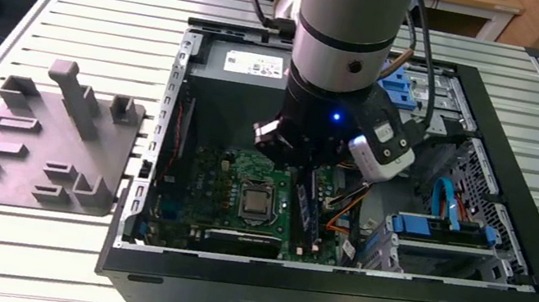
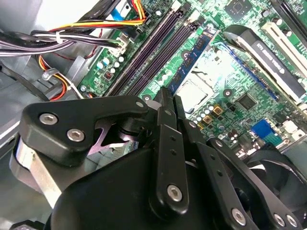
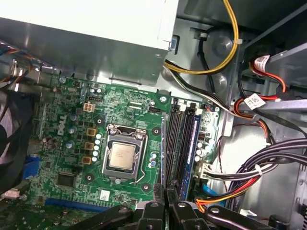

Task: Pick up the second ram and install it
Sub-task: 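Insert the second ram into the second slot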

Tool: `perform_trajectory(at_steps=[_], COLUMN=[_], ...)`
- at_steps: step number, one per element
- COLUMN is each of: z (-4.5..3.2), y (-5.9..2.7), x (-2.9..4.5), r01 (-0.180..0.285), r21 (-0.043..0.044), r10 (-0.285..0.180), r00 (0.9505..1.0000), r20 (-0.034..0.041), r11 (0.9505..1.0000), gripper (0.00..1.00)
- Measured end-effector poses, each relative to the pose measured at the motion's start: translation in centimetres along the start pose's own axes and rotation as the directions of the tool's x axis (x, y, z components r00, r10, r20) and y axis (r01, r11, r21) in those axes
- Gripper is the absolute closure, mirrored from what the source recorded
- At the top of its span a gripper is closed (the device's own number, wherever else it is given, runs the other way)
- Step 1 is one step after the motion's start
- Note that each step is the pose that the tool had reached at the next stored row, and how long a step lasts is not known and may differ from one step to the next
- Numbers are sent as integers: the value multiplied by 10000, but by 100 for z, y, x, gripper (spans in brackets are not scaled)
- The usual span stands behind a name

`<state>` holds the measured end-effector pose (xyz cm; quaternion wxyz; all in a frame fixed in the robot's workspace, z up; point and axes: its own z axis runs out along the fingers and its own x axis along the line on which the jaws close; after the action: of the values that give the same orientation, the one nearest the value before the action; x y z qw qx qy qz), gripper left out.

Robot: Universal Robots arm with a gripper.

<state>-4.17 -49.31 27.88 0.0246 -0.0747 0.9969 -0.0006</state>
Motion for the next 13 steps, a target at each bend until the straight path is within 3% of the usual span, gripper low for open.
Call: perform_trajectory(at_steps=[13], z=[5], y=[0], x=[0], r01=[-985], r21=[49], r10=[985], r00=[9951], r20=[-2], r11=[9951], gripper=[86])
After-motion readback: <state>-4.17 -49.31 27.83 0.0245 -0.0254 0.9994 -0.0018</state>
